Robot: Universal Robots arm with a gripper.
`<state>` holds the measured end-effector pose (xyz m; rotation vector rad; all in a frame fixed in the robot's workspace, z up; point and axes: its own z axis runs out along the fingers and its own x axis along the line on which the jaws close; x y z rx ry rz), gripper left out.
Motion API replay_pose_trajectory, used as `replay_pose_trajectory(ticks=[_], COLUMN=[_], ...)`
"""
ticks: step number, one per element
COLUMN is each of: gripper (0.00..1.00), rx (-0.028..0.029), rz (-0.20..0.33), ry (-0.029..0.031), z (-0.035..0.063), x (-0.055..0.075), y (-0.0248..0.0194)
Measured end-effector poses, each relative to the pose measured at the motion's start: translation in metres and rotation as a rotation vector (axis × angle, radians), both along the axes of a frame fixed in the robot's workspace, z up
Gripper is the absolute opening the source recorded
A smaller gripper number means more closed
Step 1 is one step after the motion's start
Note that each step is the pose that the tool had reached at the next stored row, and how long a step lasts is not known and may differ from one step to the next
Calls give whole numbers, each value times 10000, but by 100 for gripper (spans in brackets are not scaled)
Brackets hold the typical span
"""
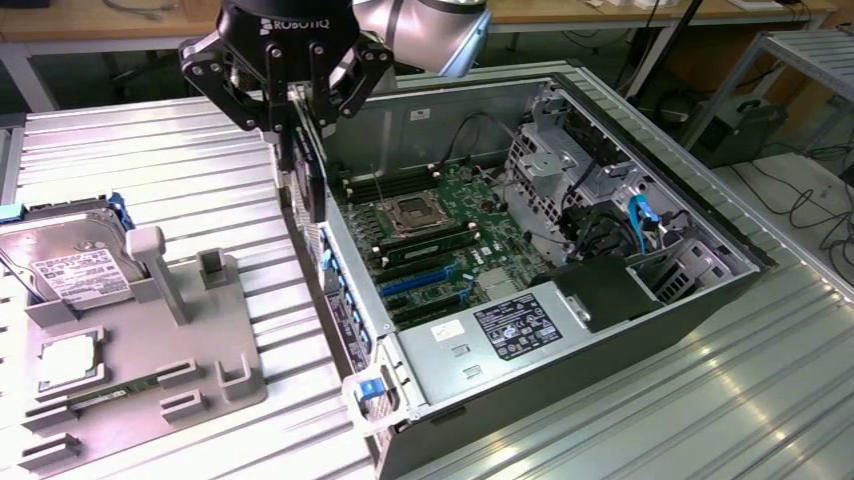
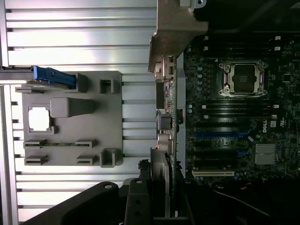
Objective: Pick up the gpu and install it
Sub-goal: 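Pick up the gpu and move the gpu toward the slot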
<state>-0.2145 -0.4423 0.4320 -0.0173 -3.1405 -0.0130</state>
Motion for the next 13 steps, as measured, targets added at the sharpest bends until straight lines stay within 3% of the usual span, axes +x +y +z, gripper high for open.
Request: replay_pose_trajectory(ticks=[13], gripper=[28], rx=[0], rz=[1], ry=[0], z=[0], x=[118], y=[0])
